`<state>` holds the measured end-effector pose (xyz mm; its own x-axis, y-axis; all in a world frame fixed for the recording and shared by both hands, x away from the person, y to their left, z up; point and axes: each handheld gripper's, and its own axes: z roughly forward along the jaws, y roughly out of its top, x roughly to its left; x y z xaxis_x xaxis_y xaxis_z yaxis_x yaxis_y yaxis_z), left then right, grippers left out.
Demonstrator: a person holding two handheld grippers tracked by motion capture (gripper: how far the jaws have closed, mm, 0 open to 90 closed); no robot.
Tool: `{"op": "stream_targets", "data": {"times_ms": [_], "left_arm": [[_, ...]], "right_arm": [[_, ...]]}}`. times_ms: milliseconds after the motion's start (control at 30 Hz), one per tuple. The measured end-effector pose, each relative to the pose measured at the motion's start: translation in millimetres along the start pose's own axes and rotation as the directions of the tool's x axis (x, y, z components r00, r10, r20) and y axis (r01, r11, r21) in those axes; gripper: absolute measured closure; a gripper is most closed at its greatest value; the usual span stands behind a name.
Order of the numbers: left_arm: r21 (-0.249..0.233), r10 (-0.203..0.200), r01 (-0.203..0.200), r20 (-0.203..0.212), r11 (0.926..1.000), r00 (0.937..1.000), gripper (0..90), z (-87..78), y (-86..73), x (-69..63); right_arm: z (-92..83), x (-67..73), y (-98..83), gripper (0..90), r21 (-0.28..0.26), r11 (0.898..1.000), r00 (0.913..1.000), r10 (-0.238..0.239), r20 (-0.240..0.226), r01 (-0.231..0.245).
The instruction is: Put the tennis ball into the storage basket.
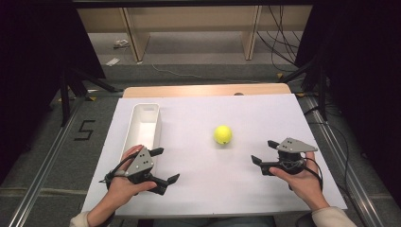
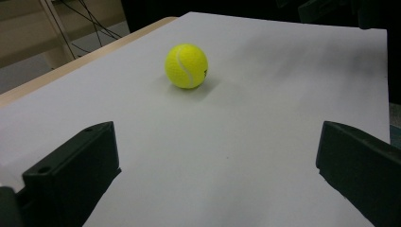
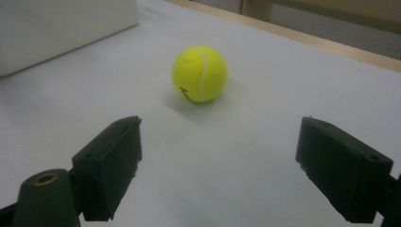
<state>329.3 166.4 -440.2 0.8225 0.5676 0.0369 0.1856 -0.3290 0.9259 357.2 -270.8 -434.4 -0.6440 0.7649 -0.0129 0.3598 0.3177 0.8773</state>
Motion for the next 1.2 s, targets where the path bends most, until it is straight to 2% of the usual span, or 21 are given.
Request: {"op": "stream_targets", "data": {"times_ms": [433,1200], "left_arm": [[-0.001,0.004,-0.004,0.0,1.0,1.0,0.0,-0.3,0.3,-0.7],[-0.005,0.01,-0.01,0.003,0.9999,0.9999,0.0,-0.9,1.3,-1.3]], "right_arm": [[2.2,1.8,1.7,15.7,-0.001,1.0,1.0,-0.003,-0.003,0.003],[27.6,5.8,14.9,15.6,-0.008,1.0,0.9998,-0.016,-0.012,0.016]]}}
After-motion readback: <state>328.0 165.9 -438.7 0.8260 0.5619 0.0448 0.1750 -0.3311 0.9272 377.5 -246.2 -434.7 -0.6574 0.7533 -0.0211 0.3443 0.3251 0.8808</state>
